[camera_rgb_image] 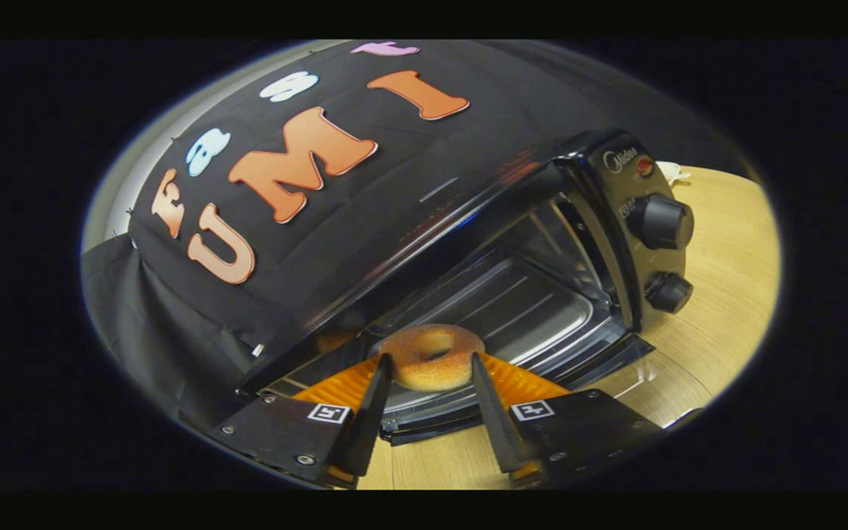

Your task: Open the toaster oven, put the food inside, and close the toaster oven door.

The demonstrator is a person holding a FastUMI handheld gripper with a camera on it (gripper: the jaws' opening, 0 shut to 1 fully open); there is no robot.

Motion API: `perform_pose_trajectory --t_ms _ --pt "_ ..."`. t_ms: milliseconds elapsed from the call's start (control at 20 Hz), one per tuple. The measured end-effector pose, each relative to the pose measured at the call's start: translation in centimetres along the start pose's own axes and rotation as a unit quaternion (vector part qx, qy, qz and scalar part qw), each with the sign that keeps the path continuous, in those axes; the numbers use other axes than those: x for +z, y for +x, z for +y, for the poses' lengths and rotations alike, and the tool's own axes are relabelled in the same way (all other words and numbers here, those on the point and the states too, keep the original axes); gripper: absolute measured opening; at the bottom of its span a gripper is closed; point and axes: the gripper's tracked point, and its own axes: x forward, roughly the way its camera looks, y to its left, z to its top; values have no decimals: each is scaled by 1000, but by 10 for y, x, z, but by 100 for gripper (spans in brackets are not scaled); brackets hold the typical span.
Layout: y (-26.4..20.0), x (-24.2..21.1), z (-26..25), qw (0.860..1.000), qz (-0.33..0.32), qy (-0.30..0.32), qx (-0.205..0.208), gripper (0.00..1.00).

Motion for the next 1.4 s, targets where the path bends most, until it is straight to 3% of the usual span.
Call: perform_pose_trajectory --t_ms 250,350,1050,1400 --pt "-14 4 -3 1000 -9 -26 -13 95" --pt "-23 6 -5 999 -16 -46 -23 98" --pt "-150 7 11 983 -78 -166 -29 98" --pt "-195 -24 -13 971 -73 -221 -52 98"
